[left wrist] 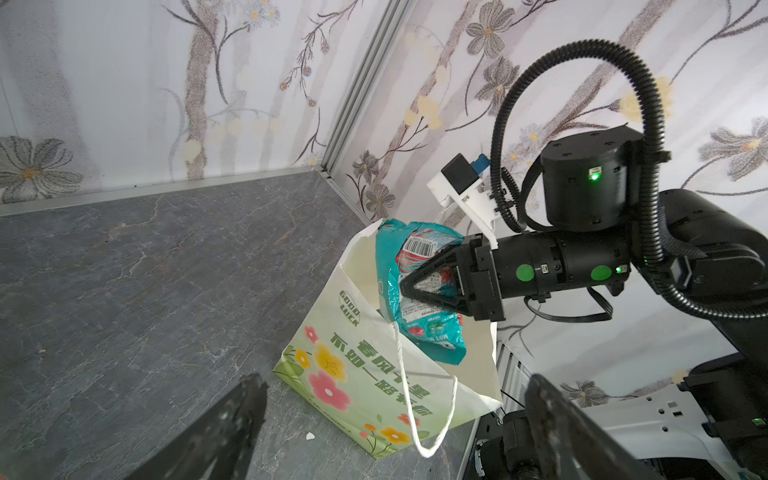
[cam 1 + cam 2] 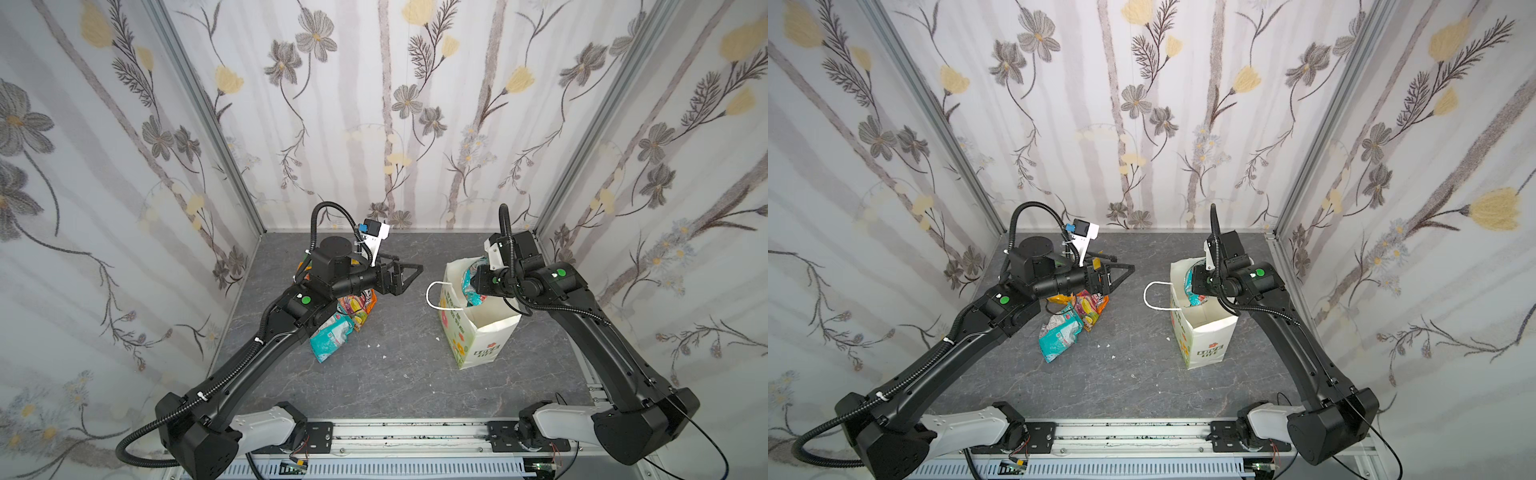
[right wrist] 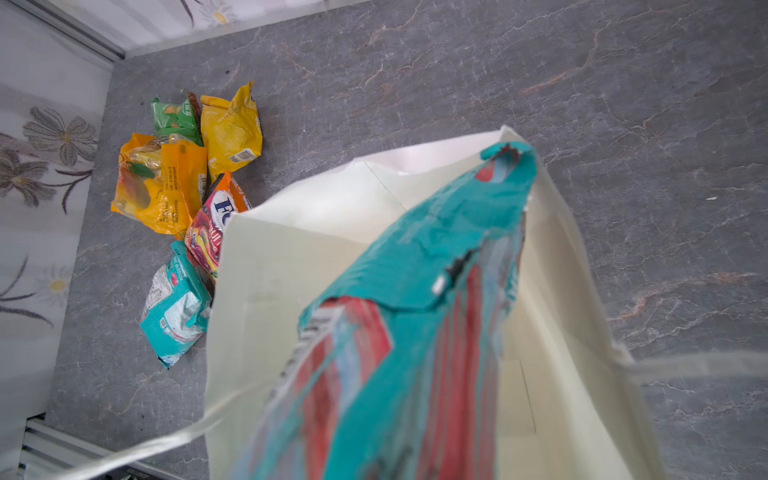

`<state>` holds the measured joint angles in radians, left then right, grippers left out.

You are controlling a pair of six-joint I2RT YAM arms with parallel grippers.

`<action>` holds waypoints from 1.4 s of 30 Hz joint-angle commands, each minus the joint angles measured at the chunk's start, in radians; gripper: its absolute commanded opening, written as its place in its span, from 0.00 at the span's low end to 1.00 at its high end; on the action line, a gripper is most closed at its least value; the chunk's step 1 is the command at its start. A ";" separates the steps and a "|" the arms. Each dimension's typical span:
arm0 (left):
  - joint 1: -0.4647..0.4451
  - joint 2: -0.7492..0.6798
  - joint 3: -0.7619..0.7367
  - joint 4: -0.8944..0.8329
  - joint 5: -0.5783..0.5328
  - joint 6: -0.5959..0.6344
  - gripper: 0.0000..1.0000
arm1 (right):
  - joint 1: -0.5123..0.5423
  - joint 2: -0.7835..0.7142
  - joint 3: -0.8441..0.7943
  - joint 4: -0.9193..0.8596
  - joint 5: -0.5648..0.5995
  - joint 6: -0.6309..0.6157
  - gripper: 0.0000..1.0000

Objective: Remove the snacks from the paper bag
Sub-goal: 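Lift the teal packet out with the right gripper while the left gripper approaches, then grasp the teal packet with the left gripper while the right gripper opens and withdraws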

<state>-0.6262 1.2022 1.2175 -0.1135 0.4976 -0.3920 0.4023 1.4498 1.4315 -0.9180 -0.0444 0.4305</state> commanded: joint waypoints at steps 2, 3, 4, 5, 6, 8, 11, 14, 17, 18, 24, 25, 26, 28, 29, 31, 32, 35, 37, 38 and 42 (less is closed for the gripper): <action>-0.001 -0.033 0.001 -0.017 -0.014 0.034 0.98 | 0.011 -0.018 0.063 -0.009 0.042 0.017 0.00; 0.000 -0.043 0.002 -0.026 -0.018 0.041 0.98 | 0.016 -0.021 0.083 -0.018 0.048 0.021 0.00; 0.000 -0.052 0.001 -0.037 -0.024 0.049 0.98 | 0.023 -0.025 0.104 -0.027 0.055 0.025 0.00; -0.002 -0.059 0.001 -0.047 -0.029 0.055 0.98 | 0.028 -0.028 0.124 -0.034 0.059 0.028 0.00; 0.000 -0.069 0.001 -0.059 -0.036 0.060 0.98 | 0.038 -0.032 0.147 -0.039 0.063 0.031 0.00; 0.000 -0.083 0.002 -0.069 -0.038 0.061 0.98 | 0.056 -0.040 0.184 -0.040 0.067 0.042 0.00; -0.007 -0.103 -0.004 -0.041 -0.008 0.069 0.99 | 0.087 -0.055 0.235 -0.018 0.063 0.069 0.00; -0.028 -0.116 -0.012 -0.011 -0.006 0.123 0.98 | 0.118 -0.072 0.265 0.031 0.047 0.099 0.00; -0.065 -0.121 -0.005 -0.011 -0.018 0.234 0.99 | 0.138 -0.093 0.266 0.096 0.003 0.130 0.00; -0.084 -0.124 0.000 -0.013 -0.025 0.277 0.99 | 0.144 -0.100 0.266 0.120 -0.005 0.147 0.00; -0.178 -0.107 -0.015 0.002 -0.124 0.618 0.98 | 0.157 -0.154 0.215 0.293 -0.117 0.266 0.00; -0.187 -0.101 -0.008 -0.013 -0.148 0.686 0.98 | 0.157 -0.162 0.204 0.322 -0.138 0.283 0.00; -0.192 -0.099 -0.005 -0.009 -0.162 0.733 0.97 | 0.157 -0.167 0.196 0.343 -0.153 0.299 0.00; -0.197 -0.093 -0.006 0.025 -0.176 0.824 0.96 | 0.161 -0.176 0.180 0.384 -0.183 0.325 0.00; -0.199 -0.091 -0.007 0.043 -0.185 0.861 0.95 | 0.162 -0.179 0.173 0.402 -0.192 0.334 0.00; -0.202 -0.077 -0.002 0.082 -0.216 0.929 0.95 | 0.166 -0.180 0.165 0.435 -0.212 0.351 0.00; -0.203 -0.070 0.002 0.098 -0.227 0.955 0.95 | 0.167 -0.179 0.165 0.448 -0.219 0.358 0.00; -0.209 -0.048 0.018 0.145 -0.245 1.021 0.95 | 0.172 -0.184 0.141 0.522 -0.258 0.397 0.00; -0.220 -0.033 0.023 0.182 -0.256 1.056 0.95 | 0.179 -0.191 0.104 0.603 -0.296 0.440 0.00; -0.223 -0.028 0.021 0.206 -0.266 1.071 0.95 | 0.179 -0.193 0.086 0.640 -0.315 0.460 0.00; -0.251 -0.001 0.024 0.280 -0.316 1.130 0.93 | 0.186 -0.186 0.042 0.733 -0.363 0.516 0.00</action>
<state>-0.8658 1.1908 1.2304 0.0578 0.2321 0.6449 0.5835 1.2587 1.4876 -0.3573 -0.3500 0.8795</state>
